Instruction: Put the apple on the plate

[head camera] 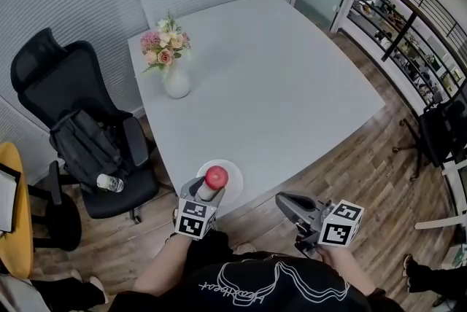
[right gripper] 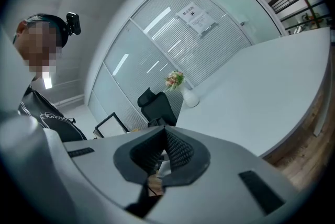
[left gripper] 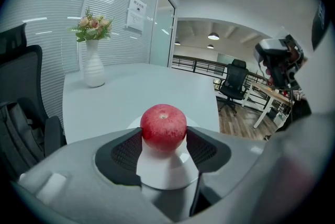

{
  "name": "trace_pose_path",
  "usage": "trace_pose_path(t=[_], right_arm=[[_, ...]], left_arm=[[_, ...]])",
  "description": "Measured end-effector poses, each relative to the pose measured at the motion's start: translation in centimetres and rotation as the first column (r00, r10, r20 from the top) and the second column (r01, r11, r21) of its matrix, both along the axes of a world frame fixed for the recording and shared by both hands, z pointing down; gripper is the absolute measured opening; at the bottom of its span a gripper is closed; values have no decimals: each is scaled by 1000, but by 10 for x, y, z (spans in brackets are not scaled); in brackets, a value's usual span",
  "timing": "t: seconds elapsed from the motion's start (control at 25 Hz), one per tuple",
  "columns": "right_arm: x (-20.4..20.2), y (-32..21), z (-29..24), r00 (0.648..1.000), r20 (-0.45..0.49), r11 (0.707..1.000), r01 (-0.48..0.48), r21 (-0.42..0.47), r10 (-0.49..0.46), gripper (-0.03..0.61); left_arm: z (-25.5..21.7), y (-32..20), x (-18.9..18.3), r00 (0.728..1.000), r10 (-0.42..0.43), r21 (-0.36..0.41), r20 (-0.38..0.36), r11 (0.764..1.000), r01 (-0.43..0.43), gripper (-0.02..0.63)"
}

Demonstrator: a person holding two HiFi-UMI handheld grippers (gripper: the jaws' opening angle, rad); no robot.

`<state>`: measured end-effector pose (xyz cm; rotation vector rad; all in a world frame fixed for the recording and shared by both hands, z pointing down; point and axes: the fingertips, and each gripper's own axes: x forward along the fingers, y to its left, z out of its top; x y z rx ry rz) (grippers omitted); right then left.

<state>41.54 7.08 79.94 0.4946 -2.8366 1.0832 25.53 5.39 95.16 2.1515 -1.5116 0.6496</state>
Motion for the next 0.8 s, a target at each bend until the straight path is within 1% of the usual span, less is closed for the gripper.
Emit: trace_pose_path(t=[0.12, 0.28, 0.36, 0.52, 0.68, 0.8], right_arm=[[0, -1, 1, 1000, 5, 1000, -8, -12, 8, 9], [2, -1, 2, 1000, 10, 1000, -11, -22, 12, 9], [3, -2, 2, 1000, 10, 1000, -12, -23, 12, 9], [5, 0, 4, 1000, 12, 999, -16, -28, 17, 9], [9, 2, 3, 1000, 15, 999, -19, -30, 19, 9], [13, 1, -1, 1000, -23, 999, -21, 28, 22, 9]], left_arm=[[1, -1, 0, 1000, 9, 4, 10, 1000, -9, 270], [1, -1, 4, 997, 34, 13, 65, 999, -35, 270], [2, -2, 5, 996, 35, 17, 78, 999, -37, 270], [5, -2, 4, 997, 24, 5, 68, 1000, -24, 270], [2, 0, 4, 999, 11, 9, 42, 1000, -11, 302], [-7, 3, 4, 999, 1, 28, 43, 1000, -2, 321]])
